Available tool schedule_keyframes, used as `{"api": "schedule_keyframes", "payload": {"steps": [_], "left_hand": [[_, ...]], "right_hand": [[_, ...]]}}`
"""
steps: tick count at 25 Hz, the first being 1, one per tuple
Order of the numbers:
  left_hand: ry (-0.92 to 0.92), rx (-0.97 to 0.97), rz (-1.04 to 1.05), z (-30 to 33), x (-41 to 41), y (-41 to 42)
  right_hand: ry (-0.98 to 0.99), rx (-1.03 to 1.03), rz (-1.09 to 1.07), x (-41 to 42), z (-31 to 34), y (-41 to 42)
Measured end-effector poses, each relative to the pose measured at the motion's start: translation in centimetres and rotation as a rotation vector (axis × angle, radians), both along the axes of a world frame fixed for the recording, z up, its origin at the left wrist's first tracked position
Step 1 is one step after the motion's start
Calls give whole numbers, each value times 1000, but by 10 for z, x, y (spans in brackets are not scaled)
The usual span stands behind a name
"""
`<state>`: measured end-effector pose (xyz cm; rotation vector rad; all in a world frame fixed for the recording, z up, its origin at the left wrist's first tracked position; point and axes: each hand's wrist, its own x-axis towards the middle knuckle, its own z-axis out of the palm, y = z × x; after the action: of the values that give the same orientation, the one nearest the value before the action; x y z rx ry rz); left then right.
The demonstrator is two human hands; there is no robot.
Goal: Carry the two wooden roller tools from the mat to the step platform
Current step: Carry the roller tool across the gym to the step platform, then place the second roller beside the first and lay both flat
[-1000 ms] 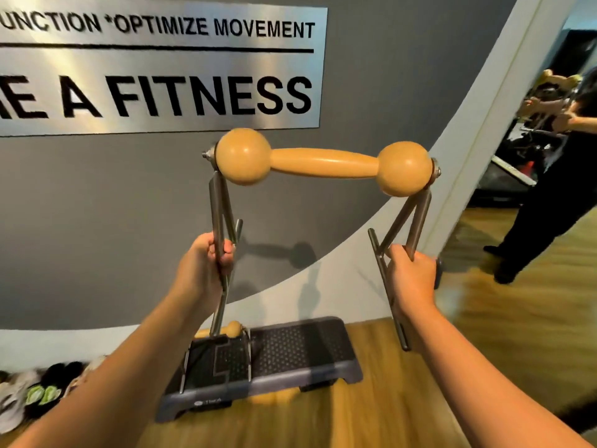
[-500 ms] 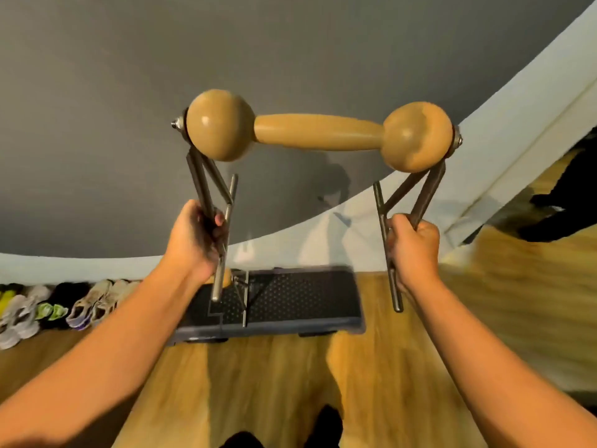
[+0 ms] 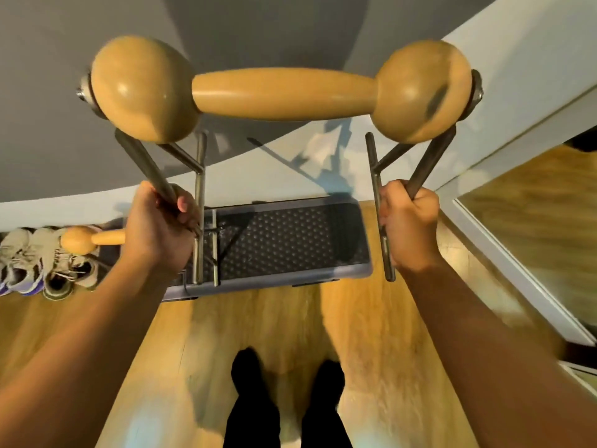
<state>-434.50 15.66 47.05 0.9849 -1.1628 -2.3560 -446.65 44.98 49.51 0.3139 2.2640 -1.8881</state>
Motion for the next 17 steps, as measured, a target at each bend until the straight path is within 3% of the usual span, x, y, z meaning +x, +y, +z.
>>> {"api": "schedule_keyframes", "payload": {"steps": [5, 11, 17], "left_hand": [[13, 11, 0, -90, -18, 0], [-13, 48, -84, -184, -9, 22], [-27, 81, -89, -268, -3, 32]], "right_hand": [[-121, -19, -49, -14, -96, 1], [-103, 71, -14, -6, -192, 22], [-148, 16, -93, -8, -267, 19]]}}
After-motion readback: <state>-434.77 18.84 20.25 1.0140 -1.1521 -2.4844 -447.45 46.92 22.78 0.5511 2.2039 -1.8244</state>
